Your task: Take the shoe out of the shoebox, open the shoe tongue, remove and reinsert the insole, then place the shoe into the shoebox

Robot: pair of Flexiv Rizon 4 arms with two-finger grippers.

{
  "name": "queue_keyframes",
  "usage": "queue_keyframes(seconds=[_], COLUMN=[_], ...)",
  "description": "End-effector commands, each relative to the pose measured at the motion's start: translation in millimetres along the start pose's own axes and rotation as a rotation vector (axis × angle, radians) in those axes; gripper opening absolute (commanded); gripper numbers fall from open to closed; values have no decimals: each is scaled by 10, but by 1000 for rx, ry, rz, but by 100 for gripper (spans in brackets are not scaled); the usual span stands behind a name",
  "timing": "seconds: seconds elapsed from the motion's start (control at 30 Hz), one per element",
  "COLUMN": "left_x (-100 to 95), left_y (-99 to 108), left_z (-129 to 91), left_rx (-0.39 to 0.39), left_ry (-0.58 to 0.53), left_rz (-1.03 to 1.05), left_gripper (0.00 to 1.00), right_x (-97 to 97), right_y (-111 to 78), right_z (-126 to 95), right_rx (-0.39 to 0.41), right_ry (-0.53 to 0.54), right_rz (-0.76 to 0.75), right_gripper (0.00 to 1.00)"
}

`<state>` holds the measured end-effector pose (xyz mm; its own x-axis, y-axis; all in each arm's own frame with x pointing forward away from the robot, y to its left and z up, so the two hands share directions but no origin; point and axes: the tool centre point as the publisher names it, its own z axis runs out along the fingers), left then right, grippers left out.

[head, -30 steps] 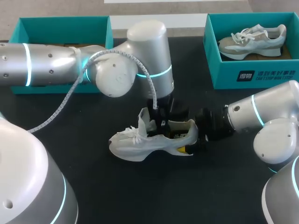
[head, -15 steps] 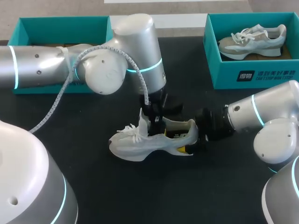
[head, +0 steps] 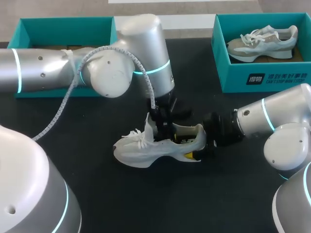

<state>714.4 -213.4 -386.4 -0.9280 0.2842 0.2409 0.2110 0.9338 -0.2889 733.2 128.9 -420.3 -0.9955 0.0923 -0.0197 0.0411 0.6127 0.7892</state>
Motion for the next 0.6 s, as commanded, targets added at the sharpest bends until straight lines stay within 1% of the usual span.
queue_keyframes(seconds=[0.03,0.1,0.13,0.23,0.4,0.53,0.6], left_x=[-68,-51,-39,-5,51,44,38], left_y=[-79,-80,-76,-57,-43,-30,-28], left_z=[124,151,161,173,209,277,288], left_rx=[-3,-3,-1,2,2,-8,-18], left_ry=[16,19,25,31,41,50,39], left_rz=[12,19,24,30,39,37,36], left_gripper=[50,50,53,56,71,78,79], right_x=[2,2,2,2,2,2,2], right_y=[-12,-12,-12,-12,-12,-12,-12], right_z=[25,25,25,25,25,25,25], right_rx=[3,3,3,3,3,3,3], right_ry=[-3,-3,-3,-3,-3,-3,-3], right_rz=[0,0,0,0,0,0,0], right_gripper=[0,0,0,0,0,0,0])
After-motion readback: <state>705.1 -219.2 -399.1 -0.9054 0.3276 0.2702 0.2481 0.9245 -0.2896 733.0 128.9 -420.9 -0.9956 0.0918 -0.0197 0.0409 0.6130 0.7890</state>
